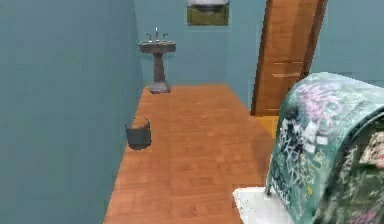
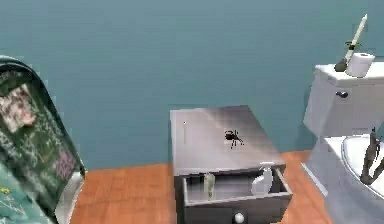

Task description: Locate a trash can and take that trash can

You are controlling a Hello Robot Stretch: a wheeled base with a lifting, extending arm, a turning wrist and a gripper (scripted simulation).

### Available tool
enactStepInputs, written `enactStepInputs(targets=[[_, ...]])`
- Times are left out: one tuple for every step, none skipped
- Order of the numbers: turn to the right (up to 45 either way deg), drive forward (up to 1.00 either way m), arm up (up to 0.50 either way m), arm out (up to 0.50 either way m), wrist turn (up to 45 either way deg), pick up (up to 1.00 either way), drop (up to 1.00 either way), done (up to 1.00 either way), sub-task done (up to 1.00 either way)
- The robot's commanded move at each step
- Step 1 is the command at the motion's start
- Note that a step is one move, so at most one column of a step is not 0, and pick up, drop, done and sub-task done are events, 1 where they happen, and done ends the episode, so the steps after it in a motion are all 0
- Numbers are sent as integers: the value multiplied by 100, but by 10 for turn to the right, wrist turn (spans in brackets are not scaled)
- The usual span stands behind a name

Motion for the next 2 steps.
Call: enactStepInputs(targets=[[0, 100, 0, 0, 0, 0, 0, 0, 0], [0, 55, 0, 0, 0, 0, 0, 0, 0]])
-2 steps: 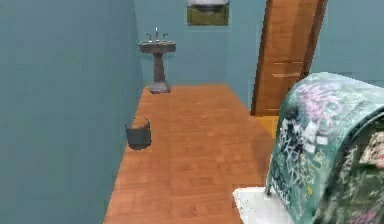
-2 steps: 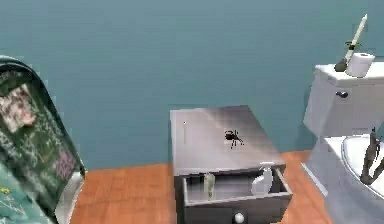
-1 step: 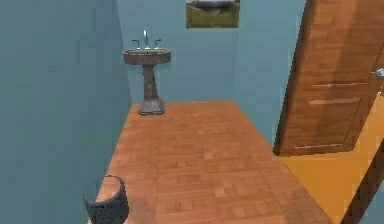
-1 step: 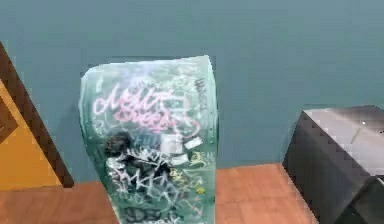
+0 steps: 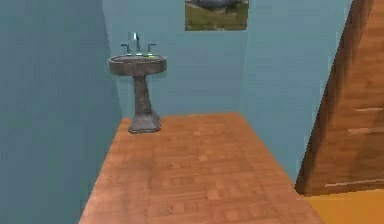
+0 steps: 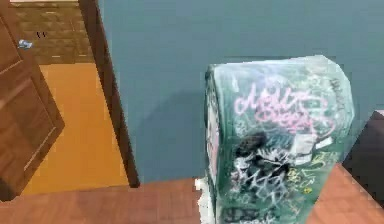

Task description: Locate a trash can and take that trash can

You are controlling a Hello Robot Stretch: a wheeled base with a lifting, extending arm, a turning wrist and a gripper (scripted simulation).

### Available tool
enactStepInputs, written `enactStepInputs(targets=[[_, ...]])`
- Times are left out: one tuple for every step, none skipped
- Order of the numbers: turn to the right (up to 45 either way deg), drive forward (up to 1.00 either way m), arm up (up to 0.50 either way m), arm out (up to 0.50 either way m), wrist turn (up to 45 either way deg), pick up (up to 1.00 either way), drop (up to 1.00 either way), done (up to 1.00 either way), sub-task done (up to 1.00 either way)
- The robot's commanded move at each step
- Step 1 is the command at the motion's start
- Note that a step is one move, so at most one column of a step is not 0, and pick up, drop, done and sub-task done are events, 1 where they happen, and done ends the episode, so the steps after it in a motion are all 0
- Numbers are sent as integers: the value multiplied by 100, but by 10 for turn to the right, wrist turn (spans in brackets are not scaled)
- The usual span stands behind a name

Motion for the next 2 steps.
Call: enactStepInputs(targets=[[450, 0, 0, 0, 0, 0, 0, 0, 0], [450, 0, 0, 0, 0, 0, 0, 0, 0]])
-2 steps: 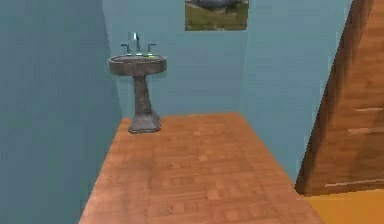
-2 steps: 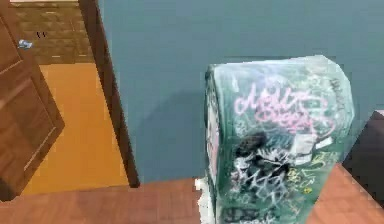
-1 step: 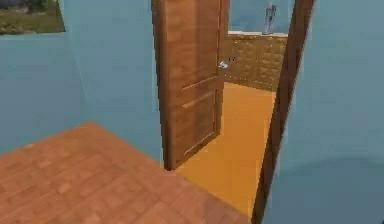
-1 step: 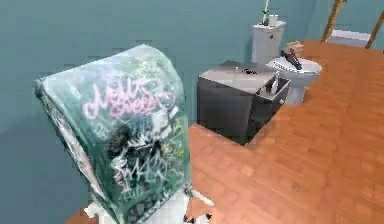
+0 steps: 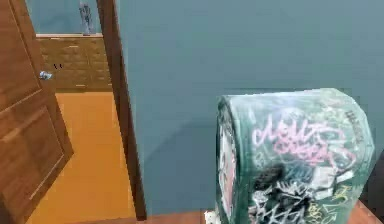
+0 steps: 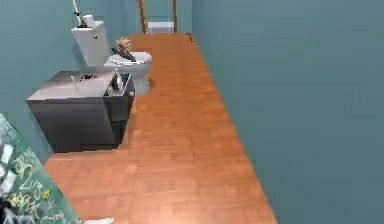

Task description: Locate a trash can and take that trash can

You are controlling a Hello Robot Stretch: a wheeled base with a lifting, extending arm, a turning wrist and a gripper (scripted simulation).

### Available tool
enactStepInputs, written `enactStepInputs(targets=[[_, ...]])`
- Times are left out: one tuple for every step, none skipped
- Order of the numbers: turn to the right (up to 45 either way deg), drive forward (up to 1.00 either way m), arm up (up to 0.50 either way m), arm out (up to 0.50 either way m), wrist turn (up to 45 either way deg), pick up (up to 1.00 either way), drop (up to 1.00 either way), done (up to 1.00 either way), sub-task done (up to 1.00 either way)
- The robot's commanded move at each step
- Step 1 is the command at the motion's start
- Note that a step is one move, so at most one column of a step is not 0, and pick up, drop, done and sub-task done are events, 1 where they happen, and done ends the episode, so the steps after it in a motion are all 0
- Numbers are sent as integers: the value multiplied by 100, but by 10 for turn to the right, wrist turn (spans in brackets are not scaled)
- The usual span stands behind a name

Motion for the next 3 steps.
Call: enactStepInputs(targets=[[450, 0, 0, 0, 0, 0, 0, 0, 0], [450, 0, 0, 0, 0, 0, 0, 0, 0], [0, 10, 0, 0, 0, 0, 0, 0, 0]])
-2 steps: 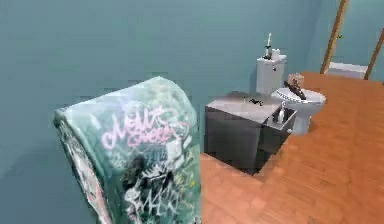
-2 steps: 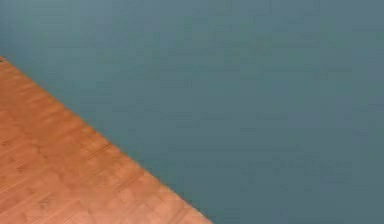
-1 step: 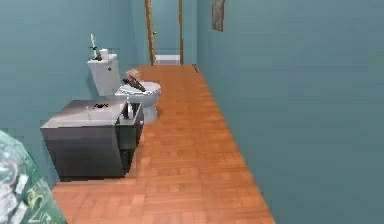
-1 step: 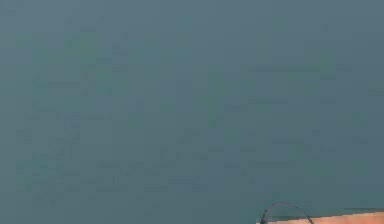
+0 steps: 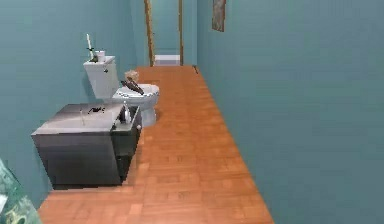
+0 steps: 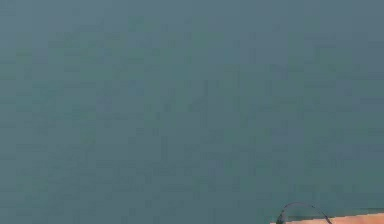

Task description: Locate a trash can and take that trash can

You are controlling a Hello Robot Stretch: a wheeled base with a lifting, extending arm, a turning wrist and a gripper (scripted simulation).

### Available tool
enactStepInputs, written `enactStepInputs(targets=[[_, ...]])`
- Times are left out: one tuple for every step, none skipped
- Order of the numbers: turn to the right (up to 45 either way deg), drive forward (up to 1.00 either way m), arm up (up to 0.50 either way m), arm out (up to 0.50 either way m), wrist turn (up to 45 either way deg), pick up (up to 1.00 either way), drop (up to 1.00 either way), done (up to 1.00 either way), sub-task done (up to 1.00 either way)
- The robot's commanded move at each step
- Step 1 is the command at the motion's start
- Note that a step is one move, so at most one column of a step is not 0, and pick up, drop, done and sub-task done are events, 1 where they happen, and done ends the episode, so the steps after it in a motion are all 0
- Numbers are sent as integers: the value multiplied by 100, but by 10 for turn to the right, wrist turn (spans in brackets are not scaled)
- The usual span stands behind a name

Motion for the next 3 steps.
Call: enactStepInputs(targets=[[420, 0, 0, 0, 0, 0, 0, 0, 0], [0, 0, 10, 0, 0, 0, 0, 0, 0], [0, 0, 0, 46, 0, 0, 0, 0, 0]])
